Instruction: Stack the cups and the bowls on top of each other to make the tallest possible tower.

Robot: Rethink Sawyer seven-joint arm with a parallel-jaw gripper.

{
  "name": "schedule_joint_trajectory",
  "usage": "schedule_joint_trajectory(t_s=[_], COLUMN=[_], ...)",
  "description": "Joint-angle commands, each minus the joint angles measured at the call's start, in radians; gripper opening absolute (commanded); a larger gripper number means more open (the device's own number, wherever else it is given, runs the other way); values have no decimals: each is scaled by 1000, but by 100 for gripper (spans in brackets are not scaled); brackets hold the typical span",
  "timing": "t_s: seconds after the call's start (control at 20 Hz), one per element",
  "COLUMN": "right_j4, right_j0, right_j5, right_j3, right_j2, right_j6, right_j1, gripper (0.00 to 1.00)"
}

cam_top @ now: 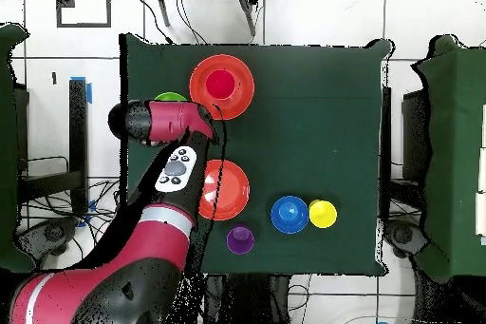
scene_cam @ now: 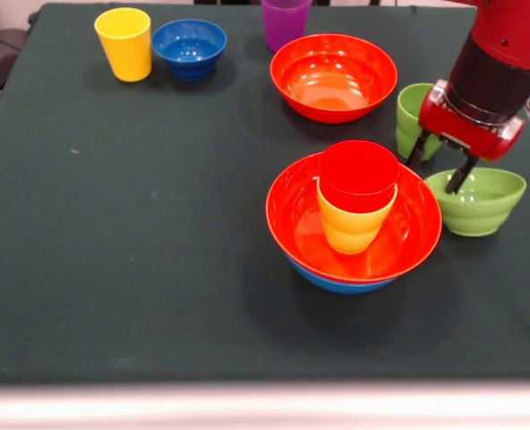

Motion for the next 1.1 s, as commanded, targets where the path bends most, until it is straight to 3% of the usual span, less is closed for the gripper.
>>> schedule_joint_trajectory(t_s=[0.05,0.15,0.2,0.6,1.1], right_j4=[30,19,16,13,23], right_j0=[1,5,10,-7,1], right_j5=[-68,-93,-103,-166,-92], right_j3=[51,51,48,77,41], right_j2=[69,61,53,76,45], right_j6=[203,191,185,151,155], right_j1=[41,41,43,22,30], gripper=[100,100,0,0,0])
